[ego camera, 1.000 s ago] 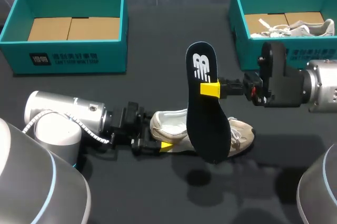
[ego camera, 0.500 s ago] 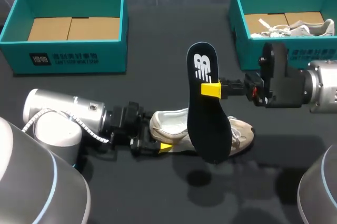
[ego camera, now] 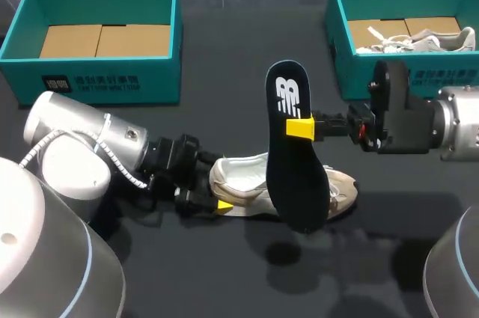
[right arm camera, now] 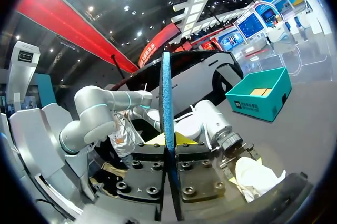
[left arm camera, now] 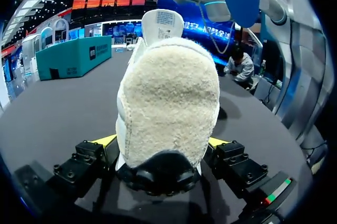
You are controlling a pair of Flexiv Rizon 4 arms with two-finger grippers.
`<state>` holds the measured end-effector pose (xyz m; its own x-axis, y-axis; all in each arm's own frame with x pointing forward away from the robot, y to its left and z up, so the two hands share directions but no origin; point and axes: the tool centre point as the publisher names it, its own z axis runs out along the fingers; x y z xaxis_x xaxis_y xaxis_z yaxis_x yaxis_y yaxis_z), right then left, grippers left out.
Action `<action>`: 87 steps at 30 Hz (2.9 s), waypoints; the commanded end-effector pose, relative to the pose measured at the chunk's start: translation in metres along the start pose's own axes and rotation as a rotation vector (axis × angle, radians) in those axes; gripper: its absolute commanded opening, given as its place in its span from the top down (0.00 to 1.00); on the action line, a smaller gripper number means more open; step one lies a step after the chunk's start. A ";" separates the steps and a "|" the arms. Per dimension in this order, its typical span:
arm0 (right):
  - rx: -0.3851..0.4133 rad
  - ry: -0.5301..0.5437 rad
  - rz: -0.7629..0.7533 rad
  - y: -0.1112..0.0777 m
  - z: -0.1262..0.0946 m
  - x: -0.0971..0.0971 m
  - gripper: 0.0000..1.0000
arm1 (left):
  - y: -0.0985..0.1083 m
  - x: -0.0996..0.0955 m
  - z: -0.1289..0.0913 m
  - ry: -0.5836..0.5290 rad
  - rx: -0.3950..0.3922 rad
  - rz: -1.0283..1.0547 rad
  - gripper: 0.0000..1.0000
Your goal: Take the shoe out of the shoebox, open the shoe tongue, remove and reinsert the insole, then place the shoe into the shoebox
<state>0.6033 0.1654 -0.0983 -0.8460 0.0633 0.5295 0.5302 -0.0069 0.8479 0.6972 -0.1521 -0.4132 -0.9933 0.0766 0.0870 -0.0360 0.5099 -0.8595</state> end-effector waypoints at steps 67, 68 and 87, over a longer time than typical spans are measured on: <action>-0.002 -0.002 0.000 -0.001 0.001 0.001 1.00 | -0.037 -0.006 -0.010 0.034 -0.927 0.036 0.00; -0.002 -0.002 0.000 -0.001 0.001 0.001 1.00 | -0.037 -0.005 -0.011 0.034 -0.931 0.037 0.00; -0.002 -0.002 0.000 -0.001 0.001 0.001 1.00 | -0.076 -0.003 -0.012 0.018 -0.933 0.087 0.00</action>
<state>0.6043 0.1651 -0.0979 -0.8462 0.0613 0.5293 0.5299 -0.0068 0.8480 0.7037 -0.1756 -0.3430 -0.9861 0.1562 0.0560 0.1483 0.9811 -0.1246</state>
